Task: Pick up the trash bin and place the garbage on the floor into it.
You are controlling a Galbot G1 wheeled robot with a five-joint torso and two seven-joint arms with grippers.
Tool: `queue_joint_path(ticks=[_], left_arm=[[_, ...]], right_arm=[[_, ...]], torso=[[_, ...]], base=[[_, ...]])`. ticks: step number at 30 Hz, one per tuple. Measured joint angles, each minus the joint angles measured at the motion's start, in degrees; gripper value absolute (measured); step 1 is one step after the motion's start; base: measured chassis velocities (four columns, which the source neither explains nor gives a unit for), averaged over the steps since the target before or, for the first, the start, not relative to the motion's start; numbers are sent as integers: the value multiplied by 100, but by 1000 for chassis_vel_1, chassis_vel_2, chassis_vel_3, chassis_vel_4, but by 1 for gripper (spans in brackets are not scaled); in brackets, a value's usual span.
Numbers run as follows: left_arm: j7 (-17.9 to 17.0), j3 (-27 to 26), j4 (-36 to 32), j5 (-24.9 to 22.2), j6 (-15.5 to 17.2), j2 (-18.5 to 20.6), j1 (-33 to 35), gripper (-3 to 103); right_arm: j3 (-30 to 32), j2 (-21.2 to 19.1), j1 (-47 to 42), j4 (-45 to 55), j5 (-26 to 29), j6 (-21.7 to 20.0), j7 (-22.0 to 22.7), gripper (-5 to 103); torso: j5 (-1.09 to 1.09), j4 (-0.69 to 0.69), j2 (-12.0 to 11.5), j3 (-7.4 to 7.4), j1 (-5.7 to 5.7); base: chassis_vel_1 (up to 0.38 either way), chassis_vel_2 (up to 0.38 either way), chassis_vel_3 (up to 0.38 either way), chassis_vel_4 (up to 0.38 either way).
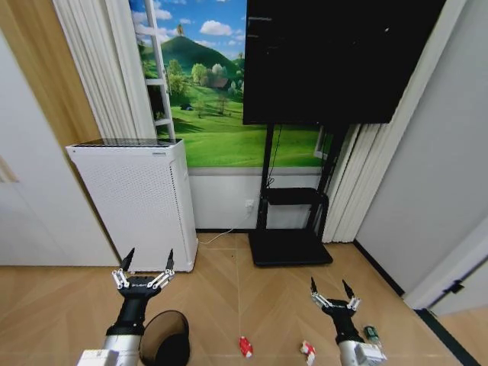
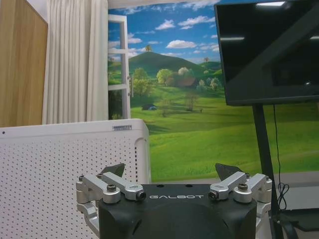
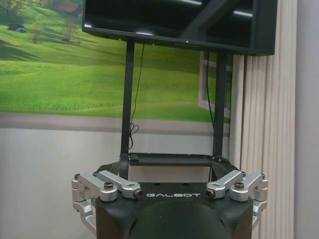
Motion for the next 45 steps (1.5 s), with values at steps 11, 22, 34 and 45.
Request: queue_joint_path(ticks=[11,22,34,45], left_arm=[[-239,-64,4,52,72,-11,3,99],[-500,-137,-27,82,-11,-36,-16,99],[-498,-335,48,-27,-83,-3,164,101],[-43,-543,147,-25,-210,111,613,98]], right_arm=[[30,-4,-46,38,-78,34,-56,100],[21,14,-84,15,-123,38,-69,100],[44,23,-86,-13,63,71,-48,100],[110,36,-118,63,73,16,49,100]], torso=[[2,-2,4,-4,-10],[2,-2,2,-2,-5],[1,-2,-178,-103,-81],[1,-2,-516,-308,-217]], base=[[-18,3,-13,-5],[9,-6,-5,5],[0,0,0,0],[0,0,0,0]])
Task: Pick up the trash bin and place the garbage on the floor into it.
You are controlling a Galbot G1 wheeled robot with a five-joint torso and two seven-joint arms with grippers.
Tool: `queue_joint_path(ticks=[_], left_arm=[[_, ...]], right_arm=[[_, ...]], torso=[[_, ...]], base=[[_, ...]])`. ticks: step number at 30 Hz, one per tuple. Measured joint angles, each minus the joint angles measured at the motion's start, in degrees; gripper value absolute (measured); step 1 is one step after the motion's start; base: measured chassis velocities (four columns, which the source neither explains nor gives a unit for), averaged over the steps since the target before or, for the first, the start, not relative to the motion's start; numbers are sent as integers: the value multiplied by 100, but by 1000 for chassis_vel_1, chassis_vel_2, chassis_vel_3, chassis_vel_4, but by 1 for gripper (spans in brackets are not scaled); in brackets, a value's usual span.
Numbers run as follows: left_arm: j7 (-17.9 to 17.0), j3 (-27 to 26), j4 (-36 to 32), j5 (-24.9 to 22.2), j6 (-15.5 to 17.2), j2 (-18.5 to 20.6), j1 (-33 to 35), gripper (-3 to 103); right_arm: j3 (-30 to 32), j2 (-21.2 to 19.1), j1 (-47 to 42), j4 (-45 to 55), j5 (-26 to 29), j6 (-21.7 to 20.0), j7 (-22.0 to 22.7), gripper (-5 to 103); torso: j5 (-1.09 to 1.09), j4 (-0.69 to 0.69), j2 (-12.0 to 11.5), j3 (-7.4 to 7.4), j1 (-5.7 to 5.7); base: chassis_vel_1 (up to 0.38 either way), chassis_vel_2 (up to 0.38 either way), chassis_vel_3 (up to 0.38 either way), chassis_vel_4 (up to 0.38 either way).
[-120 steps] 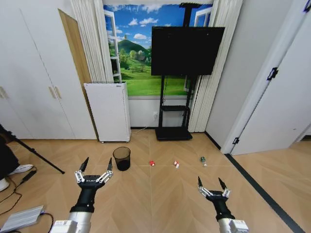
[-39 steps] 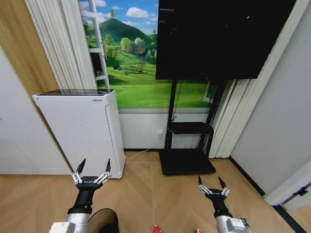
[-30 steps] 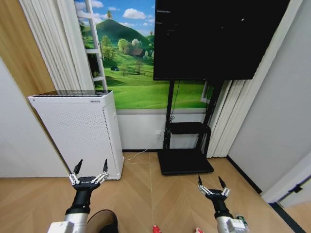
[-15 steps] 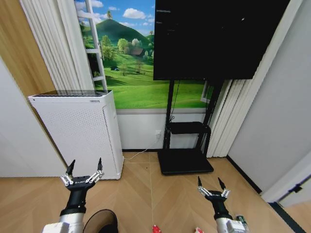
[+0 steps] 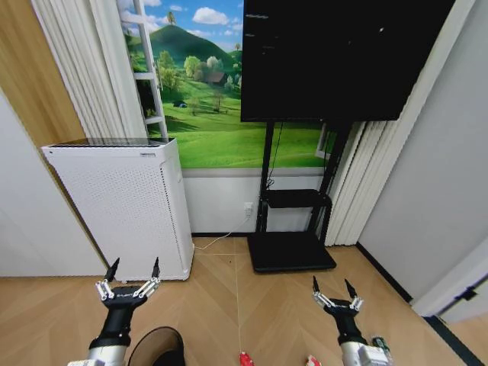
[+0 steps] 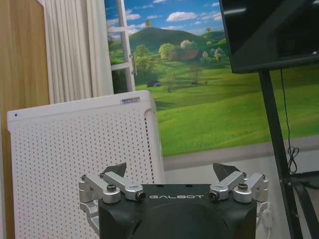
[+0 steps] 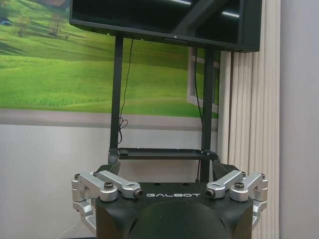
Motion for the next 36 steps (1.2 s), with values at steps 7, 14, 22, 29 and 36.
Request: queue_joint_path(ticks=[7,14,22,29,36], left_arm=[[14,-106,109,-211,-88,-35,198,97],[359,-220,95,-305,-171,-49,346,100],[534,-143,66,-233,-324,-88,331,97],[687,17,-27,60,-399,-66,61,97],[606,176,-88,-85,-413,-88,-73,97]], right_arm=[[66,20,-35,5,-74,-11,99,100],[3,50,-58,69,-206,-51,121,100],[-21,61,-111,60,-219,149,-319,100],[18,20,-115,89,-262,313,-655,100],[34,27,-211,186,-291,109,-459,100]], torso=[[0,0,-144,-89,-57],[0,0,-337,-204,-134],[0,0,-496,-301,-196],[0,0,-713,-437,-276],[1,0,-895,-546,-349]], base=[[0,0,0,0],[0,0,0,0],[0,0,0,0],[0,0,0,0],[0,0,0,0]])
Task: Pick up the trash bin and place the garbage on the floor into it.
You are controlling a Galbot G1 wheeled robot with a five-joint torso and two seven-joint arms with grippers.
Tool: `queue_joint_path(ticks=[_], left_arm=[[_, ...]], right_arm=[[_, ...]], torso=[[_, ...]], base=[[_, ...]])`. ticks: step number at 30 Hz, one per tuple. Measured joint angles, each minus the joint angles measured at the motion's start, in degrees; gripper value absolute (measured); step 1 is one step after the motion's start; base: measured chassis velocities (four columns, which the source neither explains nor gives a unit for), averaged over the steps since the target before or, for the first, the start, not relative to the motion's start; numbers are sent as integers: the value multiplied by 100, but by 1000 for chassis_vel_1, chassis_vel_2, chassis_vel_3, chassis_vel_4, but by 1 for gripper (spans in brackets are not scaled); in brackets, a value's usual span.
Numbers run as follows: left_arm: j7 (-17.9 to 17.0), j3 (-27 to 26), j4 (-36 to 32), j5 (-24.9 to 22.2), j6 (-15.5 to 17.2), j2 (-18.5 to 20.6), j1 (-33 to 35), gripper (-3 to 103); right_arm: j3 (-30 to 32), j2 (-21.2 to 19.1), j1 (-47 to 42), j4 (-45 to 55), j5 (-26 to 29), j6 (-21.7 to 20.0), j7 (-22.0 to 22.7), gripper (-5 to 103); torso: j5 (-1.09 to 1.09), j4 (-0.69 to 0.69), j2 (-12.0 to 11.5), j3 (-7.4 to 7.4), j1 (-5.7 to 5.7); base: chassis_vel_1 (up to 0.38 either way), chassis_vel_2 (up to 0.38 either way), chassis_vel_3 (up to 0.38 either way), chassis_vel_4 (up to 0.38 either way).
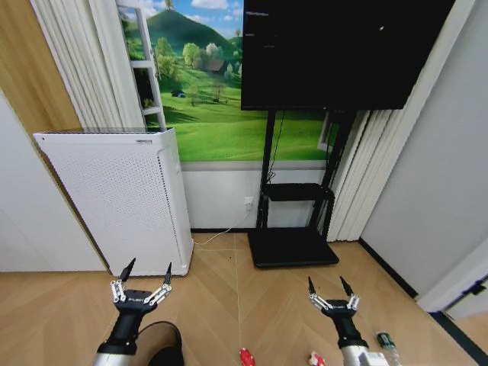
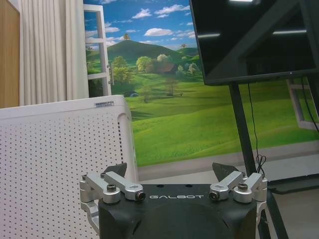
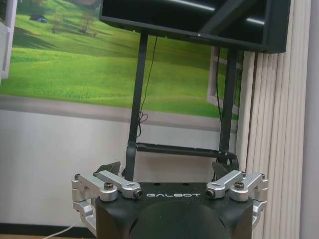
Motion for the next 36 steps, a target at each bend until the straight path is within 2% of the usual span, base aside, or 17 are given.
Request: queue_joint_path(ticks=[9,20,36], left_arm=[[15,79,191,-149,-51,-23,-42,97],[-8,34,188,-172,-38,-22,-60,97],[-168,86,78,-147,111,-56,-42,97]], right_arm=[[-25,-37,-47,192,196,-331,201,100],[-78,-43,44,123,206,-338,377,100],[-89,-26,89,68,224,-281,391,100]], torso=[[-1,1,-230,-148,-82],[0,1,-482,-313,-169],[0,0,-861,-558,-302]], base=[[0,0,0,0],[0,0,0,0],[0,0,0,0]])
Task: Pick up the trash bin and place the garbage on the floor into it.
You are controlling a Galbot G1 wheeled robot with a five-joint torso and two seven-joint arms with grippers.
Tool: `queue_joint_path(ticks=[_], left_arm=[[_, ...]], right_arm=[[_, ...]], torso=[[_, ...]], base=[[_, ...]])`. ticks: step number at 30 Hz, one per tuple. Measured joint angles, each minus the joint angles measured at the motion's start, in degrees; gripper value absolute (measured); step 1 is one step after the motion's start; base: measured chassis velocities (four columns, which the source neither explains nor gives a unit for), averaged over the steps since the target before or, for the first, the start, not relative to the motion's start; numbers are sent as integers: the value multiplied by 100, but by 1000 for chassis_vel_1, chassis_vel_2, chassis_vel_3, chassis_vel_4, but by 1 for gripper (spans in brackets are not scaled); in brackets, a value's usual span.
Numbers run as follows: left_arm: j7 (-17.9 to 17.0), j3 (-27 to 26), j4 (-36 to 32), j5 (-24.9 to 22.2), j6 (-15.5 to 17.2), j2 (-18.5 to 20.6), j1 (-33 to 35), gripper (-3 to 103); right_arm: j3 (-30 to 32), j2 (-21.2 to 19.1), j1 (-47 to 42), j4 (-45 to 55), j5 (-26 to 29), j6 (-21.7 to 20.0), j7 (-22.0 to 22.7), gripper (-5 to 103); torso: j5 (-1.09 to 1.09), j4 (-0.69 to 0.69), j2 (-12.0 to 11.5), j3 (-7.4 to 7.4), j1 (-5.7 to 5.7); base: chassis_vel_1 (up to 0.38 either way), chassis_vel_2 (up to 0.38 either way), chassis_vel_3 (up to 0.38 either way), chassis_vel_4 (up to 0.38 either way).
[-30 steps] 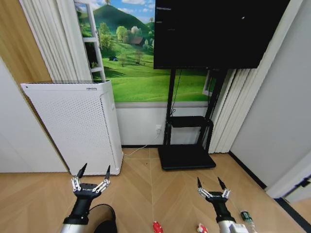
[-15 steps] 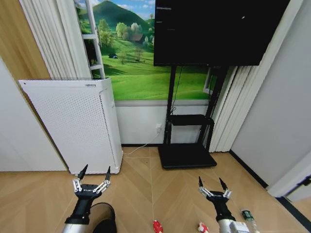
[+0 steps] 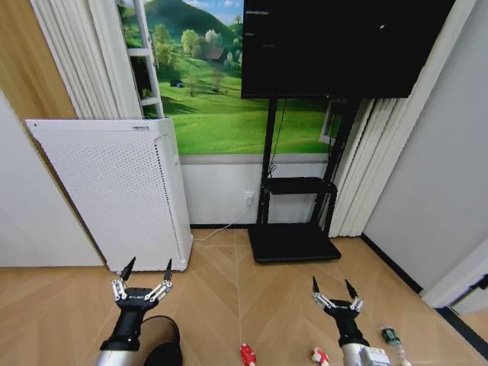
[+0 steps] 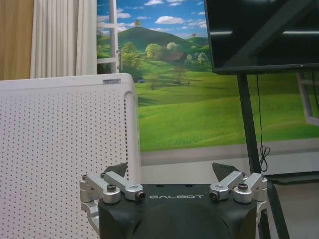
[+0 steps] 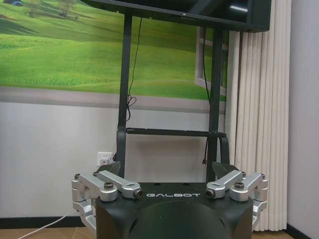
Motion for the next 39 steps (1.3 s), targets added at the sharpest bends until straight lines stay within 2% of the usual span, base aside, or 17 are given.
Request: queue_joint_path(ticks=[6,8,13,32,35,39], left_arm=[[-114,45,79,-91,101,-12,4,97],[-237,51,155,-409,192,-12,-5,97],[-259,-59,189,-584,235,26,-6,97],[-290,-91,338,-574,178,7,109,93],[-292,-119,390,-574,140,9,155,93],[-292,-117,397,-574,139,9,155,93]], right_arm=[[40,-14,0,-39,30,12,1,100],[41,-1,19,-87,84,48,0,100],[24,-1,62,-150,103,60,-7,100],[12,-44,99,-234,192,85,-38,100],[22,-41,95,-235,198,82,-25,100],[11,-29,98,-247,188,80,-21,100]], torso=[[0,0,-111,-79,-32],[0,0,-187,-136,-51],[0,0,-290,-209,-82],[0,0,-669,-476,-195],[0,0,-806,-585,-222],[0,0,-890,-641,-249]], base=[[0,0,0,0],[0,0,0,0],[0,0,0,0],[0,0,0,0],[0,0,0,0],[0,0,0,0]])
